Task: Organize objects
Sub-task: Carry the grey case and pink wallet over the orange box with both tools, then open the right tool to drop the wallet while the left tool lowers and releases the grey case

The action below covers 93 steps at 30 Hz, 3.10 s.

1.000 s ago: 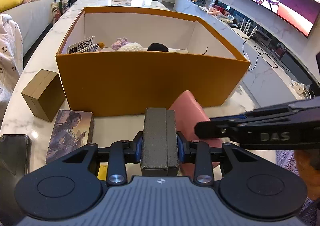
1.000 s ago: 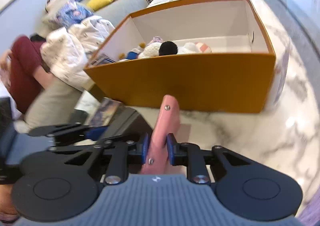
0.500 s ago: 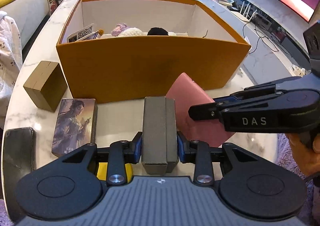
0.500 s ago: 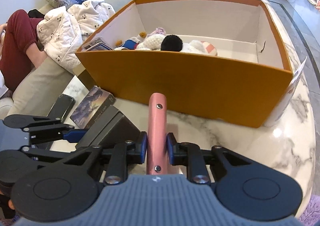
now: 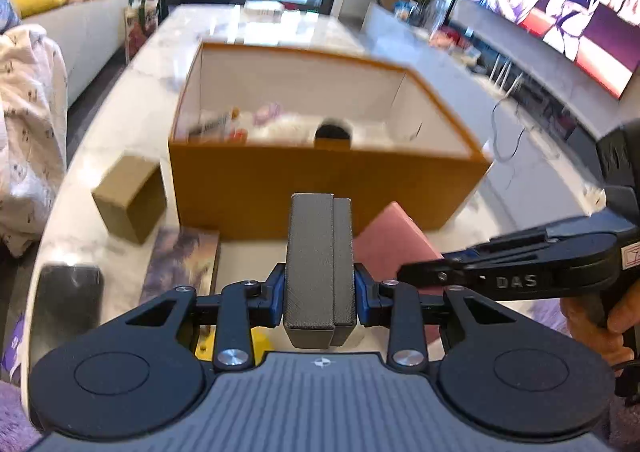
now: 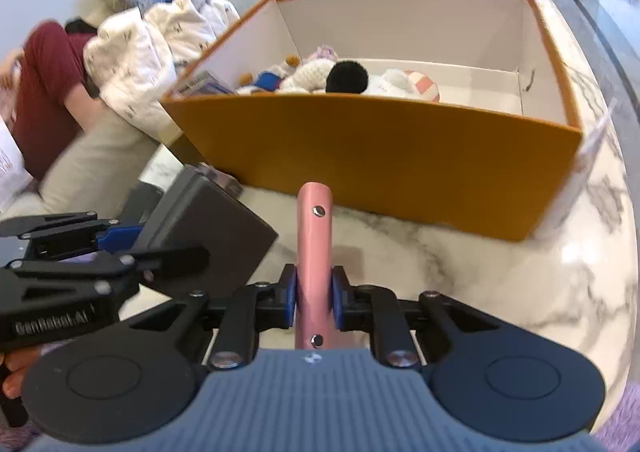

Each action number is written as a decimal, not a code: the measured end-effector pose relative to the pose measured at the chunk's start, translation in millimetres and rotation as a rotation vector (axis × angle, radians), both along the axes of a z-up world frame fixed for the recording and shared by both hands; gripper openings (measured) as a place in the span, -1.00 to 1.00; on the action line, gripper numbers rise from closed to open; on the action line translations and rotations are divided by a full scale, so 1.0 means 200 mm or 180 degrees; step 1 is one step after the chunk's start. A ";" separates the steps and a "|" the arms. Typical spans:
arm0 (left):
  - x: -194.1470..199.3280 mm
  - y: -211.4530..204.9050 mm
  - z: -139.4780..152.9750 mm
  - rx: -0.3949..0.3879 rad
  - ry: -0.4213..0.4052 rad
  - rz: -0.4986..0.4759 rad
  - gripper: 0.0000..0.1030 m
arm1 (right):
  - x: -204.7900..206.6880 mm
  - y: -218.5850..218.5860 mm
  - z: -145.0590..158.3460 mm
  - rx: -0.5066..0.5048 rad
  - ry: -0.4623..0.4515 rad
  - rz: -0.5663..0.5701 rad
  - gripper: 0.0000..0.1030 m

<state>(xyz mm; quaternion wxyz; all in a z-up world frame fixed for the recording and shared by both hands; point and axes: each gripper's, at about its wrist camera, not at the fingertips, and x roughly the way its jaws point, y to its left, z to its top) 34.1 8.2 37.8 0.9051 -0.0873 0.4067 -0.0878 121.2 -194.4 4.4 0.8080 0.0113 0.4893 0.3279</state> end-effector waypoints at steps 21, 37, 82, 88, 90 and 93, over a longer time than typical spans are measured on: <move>0.51 0.05 0.40 -0.0674 -0.0618 -0.0116 -0.27 | 0.29 -0.38 0.66 0.0385 -0.0955 -0.0907 -0.65; 1.10 0.11 -0.09 -0.0966 0.0036 0.0051 -0.27 | 1.02 0.07 0.08 -0.0534 -0.0413 -0.0922 -0.64; 1.28 -0.07 -0.18 -0.0249 0.0265 0.0176 -0.26 | 0.87 0.02 0.23 -0.0970 -0.1202 -0.0630 -0.39; 1.30 -0.20 -0.21 0.0117 0.0421 0.0086 -0.26 | 0.88 -0.01 0.21 -0.0924 -0.1170 -0.0697 -0.39; 1.32 -0.21 -0.24 0.0097 0.0540 0.0074 -0.26 | 0.87 -0.03 0.20 -0.0899 -0.1168 -0.0708 -0.39; 1.34 -0.18 -0.26 -0.0259 0.0640 0.0109 -0.26 | 0.86 -0.05 0.20 -0.0839 -0.1158 -0.0721 -0.39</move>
